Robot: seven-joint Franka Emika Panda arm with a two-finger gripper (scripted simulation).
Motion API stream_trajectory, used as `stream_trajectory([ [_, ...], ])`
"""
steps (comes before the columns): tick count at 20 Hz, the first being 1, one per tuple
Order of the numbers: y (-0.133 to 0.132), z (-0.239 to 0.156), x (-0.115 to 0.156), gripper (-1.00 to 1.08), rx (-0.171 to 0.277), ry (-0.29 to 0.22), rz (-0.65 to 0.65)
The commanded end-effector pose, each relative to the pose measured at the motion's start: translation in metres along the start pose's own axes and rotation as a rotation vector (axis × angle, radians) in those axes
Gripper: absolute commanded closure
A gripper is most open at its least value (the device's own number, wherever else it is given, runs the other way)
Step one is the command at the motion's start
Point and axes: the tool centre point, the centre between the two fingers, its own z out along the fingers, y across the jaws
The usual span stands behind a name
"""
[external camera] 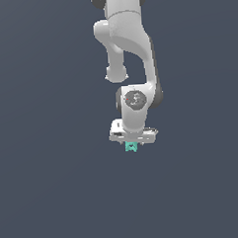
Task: Pick up the object and move it to a goal position.
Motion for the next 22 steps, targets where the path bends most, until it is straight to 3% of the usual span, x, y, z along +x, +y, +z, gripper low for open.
stream_trajectory([
  [1,0.000,0.001,0.001,1.08,0.000,0.002,0.000],
  [14,-0.003,-0.004,0.005,1.08,0.005,0.016,-0.005],
  [18,-0.017,-0.024,0.020,1.08,0.024,0.073,-0.030],
  [22,-0.042,-0.060,0.043,1.08,0.058,0.171,-0.073],
])
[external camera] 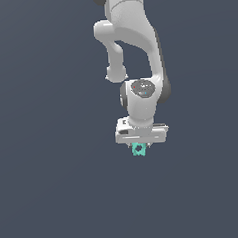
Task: Pick up the object and move it to a goal position.
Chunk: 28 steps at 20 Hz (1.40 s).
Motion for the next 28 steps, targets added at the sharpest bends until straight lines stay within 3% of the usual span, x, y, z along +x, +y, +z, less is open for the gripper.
stream_trajectory([
  [1,-0.018,-0.024,0.019,1.08,0.024,0.070,-0.030],
  [9,-0.089,-0.140,0.072,1.08,0.123,0.364,-0.159],
  [16,-0.139,-0.245,0.080,1.08,0.201,0.599,-0.262],
  [22,-0.161,-0.298,0.072,1.08,0.240,0.715,-0.313],
  [28,-0.169,-0.321,0.066,1.08,0.260,0.765,-0.335],
])
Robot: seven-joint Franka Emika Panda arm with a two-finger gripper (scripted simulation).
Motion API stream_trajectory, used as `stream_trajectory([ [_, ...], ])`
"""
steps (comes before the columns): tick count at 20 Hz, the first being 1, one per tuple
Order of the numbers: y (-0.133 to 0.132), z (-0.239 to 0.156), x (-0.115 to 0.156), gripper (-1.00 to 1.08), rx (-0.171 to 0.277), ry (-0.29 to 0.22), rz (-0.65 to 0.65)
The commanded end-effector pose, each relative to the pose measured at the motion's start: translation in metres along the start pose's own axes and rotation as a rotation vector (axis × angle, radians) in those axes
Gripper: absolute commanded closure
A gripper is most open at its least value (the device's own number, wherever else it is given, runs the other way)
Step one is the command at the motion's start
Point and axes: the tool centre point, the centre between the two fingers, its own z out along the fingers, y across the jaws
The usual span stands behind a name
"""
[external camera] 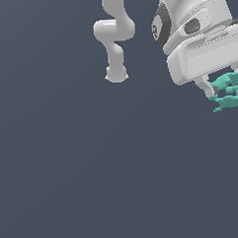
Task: Pick up the object and move it to a goal position.
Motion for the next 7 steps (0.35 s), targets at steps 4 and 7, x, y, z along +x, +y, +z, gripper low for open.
stream_trajectory([
  [4,-0.0043,-0.0062,0.0043,1.08,0.008,0.018,-0.007],
  [7,-0.0036,-0.0053,0.0036,1.08,0.008,0.015,-0.005],
])
